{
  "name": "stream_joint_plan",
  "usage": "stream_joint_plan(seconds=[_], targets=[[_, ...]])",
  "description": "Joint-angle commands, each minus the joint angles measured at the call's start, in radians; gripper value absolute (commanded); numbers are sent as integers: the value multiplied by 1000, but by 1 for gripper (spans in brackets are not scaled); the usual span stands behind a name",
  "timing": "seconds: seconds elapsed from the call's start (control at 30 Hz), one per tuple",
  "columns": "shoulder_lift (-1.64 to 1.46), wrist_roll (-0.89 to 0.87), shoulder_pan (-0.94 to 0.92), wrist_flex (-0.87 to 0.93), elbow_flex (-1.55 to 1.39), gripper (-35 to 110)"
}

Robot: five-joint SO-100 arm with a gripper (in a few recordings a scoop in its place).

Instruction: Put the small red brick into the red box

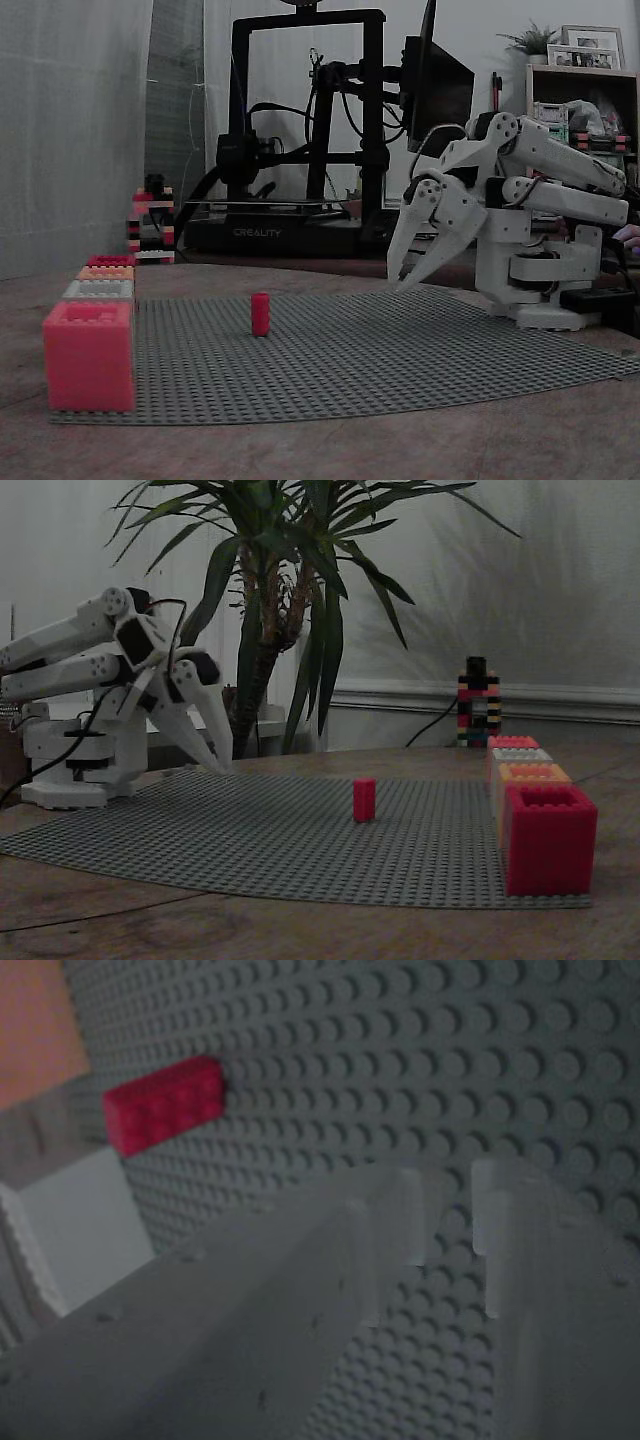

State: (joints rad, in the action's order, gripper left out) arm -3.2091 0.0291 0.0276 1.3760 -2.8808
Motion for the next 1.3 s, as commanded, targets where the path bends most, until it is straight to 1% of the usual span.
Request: stream_joint_plan(seconds=[0.0,0.73,0.87,1.13,1.27], targets=[[-11,-3,18,29,20,0],[-11,-3,18,29,20,0],[-11,-31,18,-6,21,0],[9,-89,14,-29,198,0],[202,-86,14,-77,347,0]])
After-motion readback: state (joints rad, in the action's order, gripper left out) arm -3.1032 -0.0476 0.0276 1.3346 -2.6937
